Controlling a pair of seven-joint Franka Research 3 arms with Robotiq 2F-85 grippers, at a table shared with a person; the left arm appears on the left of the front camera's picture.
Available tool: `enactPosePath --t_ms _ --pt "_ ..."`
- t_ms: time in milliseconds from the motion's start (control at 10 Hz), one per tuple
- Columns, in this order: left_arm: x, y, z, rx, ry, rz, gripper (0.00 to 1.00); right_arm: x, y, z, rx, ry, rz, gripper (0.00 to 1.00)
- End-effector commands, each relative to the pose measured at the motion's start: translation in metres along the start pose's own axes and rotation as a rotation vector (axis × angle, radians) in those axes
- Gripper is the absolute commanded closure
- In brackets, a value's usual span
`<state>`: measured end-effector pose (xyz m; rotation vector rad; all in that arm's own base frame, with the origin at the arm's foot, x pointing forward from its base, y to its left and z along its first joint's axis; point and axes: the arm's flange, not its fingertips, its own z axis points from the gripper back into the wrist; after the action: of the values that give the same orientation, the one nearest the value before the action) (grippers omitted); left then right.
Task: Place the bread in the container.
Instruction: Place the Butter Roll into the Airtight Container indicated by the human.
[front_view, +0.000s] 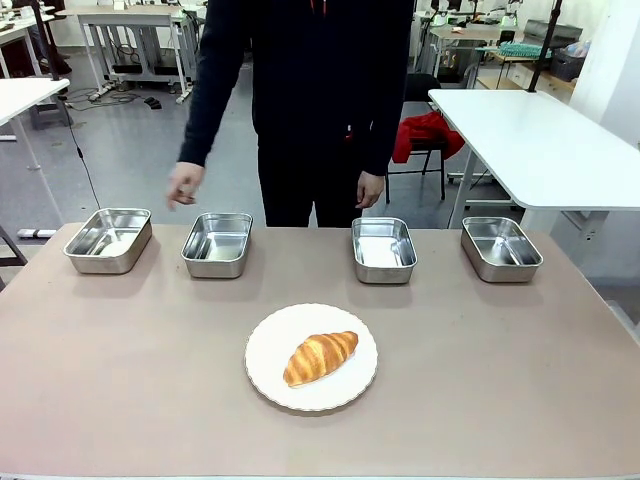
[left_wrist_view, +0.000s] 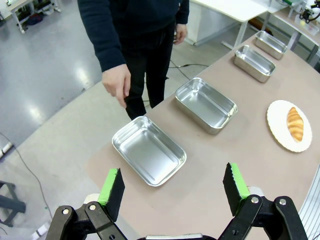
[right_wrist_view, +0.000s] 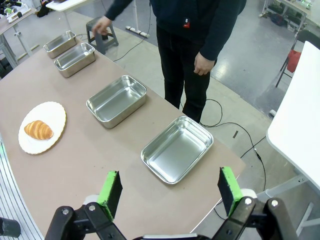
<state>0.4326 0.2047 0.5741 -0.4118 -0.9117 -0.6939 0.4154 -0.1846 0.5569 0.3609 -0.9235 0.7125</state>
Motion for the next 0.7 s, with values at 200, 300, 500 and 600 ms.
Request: enactPosePath --t_ms 200,300,500,600 --pt "-0.0009 0.0001 0.0015 -0.002 -0.005 -0.009 0.00 0.0014 -0.0007 -0.0008 0.000 -0.009 0.007 0.00" --pt "-0.0009 0.0001 0.0015 -0.002 -0.005 -0.009 0.00 0.0014 -0.0007 -0.0008 0.000 -0.009 0.007 0.00" --pt "-0.0009 0.0001 0.0015 -0.002 -0.005 -0.009 0.00 0.0014 -0.0007 -0.0008 0.000 -0.009 0.007 0.00" --pt "-0.0009 0.0001 0.0015 -0.002 -0.005 -0.009 0.00 0.0014 -0.0007 -0.0008 0.000 -0.009 0.007 0.00"
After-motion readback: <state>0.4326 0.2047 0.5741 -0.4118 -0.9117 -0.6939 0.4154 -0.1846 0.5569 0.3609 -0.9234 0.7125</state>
